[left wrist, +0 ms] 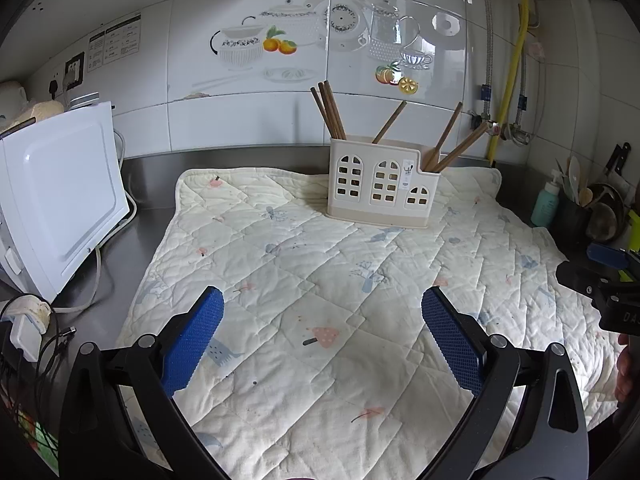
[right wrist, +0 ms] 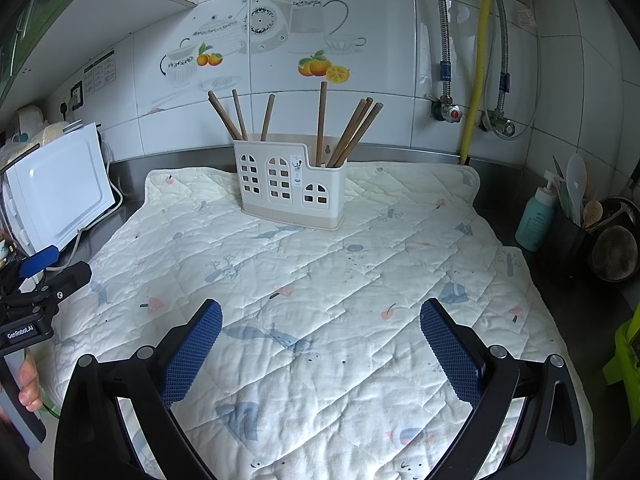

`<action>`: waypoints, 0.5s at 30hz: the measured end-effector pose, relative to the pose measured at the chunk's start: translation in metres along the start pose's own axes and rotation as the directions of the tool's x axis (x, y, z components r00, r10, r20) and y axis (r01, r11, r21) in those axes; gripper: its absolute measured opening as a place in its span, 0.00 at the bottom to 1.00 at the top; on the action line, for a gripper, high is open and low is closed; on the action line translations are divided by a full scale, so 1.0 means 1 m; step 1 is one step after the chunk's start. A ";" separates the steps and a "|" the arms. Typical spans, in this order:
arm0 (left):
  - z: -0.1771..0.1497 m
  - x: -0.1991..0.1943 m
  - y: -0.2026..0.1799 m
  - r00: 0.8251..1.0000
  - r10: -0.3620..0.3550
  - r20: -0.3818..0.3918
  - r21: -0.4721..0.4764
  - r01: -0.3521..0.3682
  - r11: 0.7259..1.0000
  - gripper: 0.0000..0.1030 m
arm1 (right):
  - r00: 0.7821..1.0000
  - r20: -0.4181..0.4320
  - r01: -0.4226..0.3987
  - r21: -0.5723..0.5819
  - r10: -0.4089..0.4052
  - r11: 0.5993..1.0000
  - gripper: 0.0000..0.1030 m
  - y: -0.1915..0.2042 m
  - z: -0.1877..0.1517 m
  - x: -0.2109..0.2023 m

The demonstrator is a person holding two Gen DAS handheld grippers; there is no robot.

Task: Organize utensils

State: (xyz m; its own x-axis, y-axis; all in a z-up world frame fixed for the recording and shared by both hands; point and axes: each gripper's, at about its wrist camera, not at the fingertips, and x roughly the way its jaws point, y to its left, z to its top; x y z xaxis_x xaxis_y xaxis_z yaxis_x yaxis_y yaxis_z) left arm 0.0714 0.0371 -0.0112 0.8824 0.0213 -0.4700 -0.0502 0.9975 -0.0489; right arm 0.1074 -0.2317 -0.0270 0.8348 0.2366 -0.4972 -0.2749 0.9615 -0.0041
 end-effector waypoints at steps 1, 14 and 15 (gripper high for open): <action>0.000 0.000 0.000 1.000 0.001 -0.001 0.000 -0.001 1.000 0.95 | 1.000 0.000 0.000 0.001 0.000 1.000 0.93 0.000 0.000 0.000; -0.002 0.004 0.000 1.000 0.003 -0.010 -0.003 -0.003 1.000 0.95 | 1.000 -0.007 -0.002 -0.002 0.002 1.000 0.93 0.001 -0.001 0.002; -0.002 0.004 0.000 1.000 0.003 -0.011 -0.003 -0.003 1.000 0.95 | 1.000 -0.006 -0.001 -0.001 0.001 1.000 0.93 0.001 -0.001 0.002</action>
State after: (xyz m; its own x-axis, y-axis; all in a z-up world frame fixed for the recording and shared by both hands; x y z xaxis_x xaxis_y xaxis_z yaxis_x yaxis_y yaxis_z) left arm 0.0741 0.0369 -0.0146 0.8769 0.0239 -0.4800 -0.0546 0.9972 -0.0502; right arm 0.1085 -0.2307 -0.0286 0.8313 0.2370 -0.5028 -0.2768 0.9609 -0.0047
